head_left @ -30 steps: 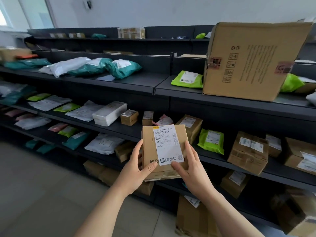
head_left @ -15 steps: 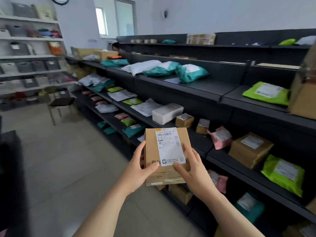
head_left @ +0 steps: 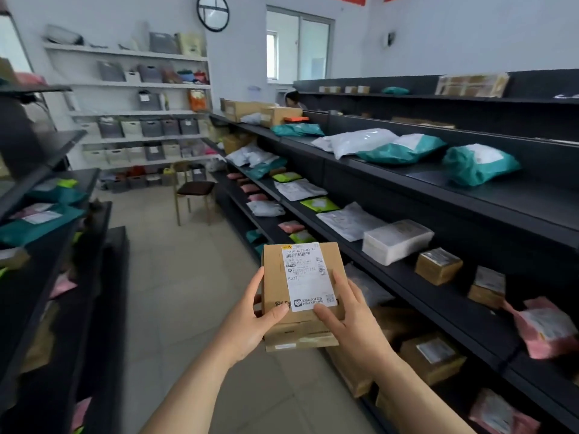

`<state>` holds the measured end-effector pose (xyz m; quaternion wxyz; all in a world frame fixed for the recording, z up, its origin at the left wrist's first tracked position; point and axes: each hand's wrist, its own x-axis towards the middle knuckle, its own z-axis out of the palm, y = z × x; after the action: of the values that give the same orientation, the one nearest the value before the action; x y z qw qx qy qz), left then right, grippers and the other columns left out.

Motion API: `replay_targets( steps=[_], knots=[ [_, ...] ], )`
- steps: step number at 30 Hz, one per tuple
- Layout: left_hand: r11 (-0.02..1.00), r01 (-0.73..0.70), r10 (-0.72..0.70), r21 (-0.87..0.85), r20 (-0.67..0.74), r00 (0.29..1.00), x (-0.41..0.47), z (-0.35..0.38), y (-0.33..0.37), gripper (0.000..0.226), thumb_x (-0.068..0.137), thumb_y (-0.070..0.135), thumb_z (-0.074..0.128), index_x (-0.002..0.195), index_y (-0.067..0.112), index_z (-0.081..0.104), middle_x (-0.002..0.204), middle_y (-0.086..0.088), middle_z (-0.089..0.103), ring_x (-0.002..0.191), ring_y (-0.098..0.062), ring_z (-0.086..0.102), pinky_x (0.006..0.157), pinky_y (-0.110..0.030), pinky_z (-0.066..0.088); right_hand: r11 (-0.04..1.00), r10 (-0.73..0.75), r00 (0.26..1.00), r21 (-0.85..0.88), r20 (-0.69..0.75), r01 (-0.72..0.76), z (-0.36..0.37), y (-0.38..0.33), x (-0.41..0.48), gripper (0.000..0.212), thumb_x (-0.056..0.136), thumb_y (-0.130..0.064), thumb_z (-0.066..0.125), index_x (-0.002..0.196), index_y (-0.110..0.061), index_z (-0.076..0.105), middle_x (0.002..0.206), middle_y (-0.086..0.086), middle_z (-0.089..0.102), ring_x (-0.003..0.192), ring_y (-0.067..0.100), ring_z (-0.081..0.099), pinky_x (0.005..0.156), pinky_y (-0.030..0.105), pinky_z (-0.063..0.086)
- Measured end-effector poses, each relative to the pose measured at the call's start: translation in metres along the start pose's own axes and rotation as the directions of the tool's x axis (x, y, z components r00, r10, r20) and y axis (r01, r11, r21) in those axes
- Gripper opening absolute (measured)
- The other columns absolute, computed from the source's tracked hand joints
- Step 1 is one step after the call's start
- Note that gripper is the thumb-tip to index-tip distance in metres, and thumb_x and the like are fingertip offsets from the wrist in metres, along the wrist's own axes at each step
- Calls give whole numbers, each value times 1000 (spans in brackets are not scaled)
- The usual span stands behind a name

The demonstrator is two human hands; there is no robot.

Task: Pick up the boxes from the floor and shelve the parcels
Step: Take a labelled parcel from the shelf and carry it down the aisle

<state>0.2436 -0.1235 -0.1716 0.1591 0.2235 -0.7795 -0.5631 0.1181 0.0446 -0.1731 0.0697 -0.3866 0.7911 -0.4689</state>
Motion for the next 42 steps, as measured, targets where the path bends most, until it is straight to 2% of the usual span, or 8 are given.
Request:
replay_targets(
  steps=[6, 11, 16, 20, 28, 31, 35, 42],
  knots=[
    [999, -7, 11, 40, -109, 994, 55, -80, -6, 88, 78, 46, 72, 145, 51, 15, 132, 19, 54, 118, -6, 56, 104, -38, 44, 998, -56, 998, -7, 19, 57, 57, -25, 88, 70, 89, -50, 55, 144, -53, 13, 146, -20, 28, 125, 2, 40, 100, 31, 41],
    [1000, -16, 18, 15, -185, 983, 88, -133, -19, 86, 78, 40, 74, 144, 50, 19, 111, 33, 53, 109, -1, 58, 94, -37, 52, 994, -113, 993, 19, 46, 112, 103, -42, 144, 69, 89, -48, 56, 145, -52, 14, 150, -17, 26, 132, 0, 30, 103, 31, 37],
    [999, 37, -43, -28, -247, 968, 111, -169, -41, 86, 75, 44, 76, 140, 58, 21, 127, 15, 55, 113, -10, 60, 89, -42, 55, 988, -146, 984, 55, 105, 141, 138, -50, 183, 69, 89, -46, 57, 143, -55, 16, 147, -15, 31, 127, 5, 41, 99, 34, 43],
    [997, 76, -83, -35, -284, 955, 128, -190, -57, 87, 78, 38, 75, 143, 53, 18, 125, 13, 51, 112, -13, 59, 82, -38, 58, 984, -173, 974, 74, 149, 163, 167, -48, 213, 69, 89, -44, 58, 144, -51, 19, 144, -16, 32, 125, 0, 39, 96, 26, 39],
    [991, 110, -132, -80, -367, 921, 188, -224, -83, 87, 80, 32, 73, 145, 50, 18, 130, 9, 48, 114, -16, 55, 70, -28, 58, 979, -188, 949, 121, 253, 162, 214, -39, 296, 72, 89, -42, 59, 148, -45, 18, 147, -17, 28, 130, 1, 35, 109, 31, 35],
    [991, 105, -128, -80, -400, 907, 229, -239, -87, 87, 80, 32, 74, 145, 50, 18, 131, 7, 48, 117, -20, 55, 75, -33, 58, 975, -210, 939, 133, 272, 180, 225, -34, 344, 73, 89, -44, 59, 148, -44, 17, 149, -17, 27, 133, 2, 34, 111, 34, 35],
    [991, 92, -128, -102, -435, 891, 290, -259, -83, 86, 79, 30, 75, 144, 50, 21, 135, 3, 49, 114, -18, 56, 72, -31, 58, 970, -232, 926, 146, 297, 196, 233, -32, 413, 72, 90, -43, 58, 149, -41, 17, 150, -16, 26, 130, 1, 34, 106, 26, 35],
    [992, 84, -118, -91, -480, 869, 388, -287, -88, 87, 79, 34, 74, 144, 51, 20, 142, 3, 45, 125, -22, 49, 84, -47, 57, 962, -267, 903, 153, 336, 228, 247, -24, 523, 73, 92, -37, 58, 150, -37, 14, 149, -15, 25, 121, -6, 31, 83, 6, 34]
  ],
)
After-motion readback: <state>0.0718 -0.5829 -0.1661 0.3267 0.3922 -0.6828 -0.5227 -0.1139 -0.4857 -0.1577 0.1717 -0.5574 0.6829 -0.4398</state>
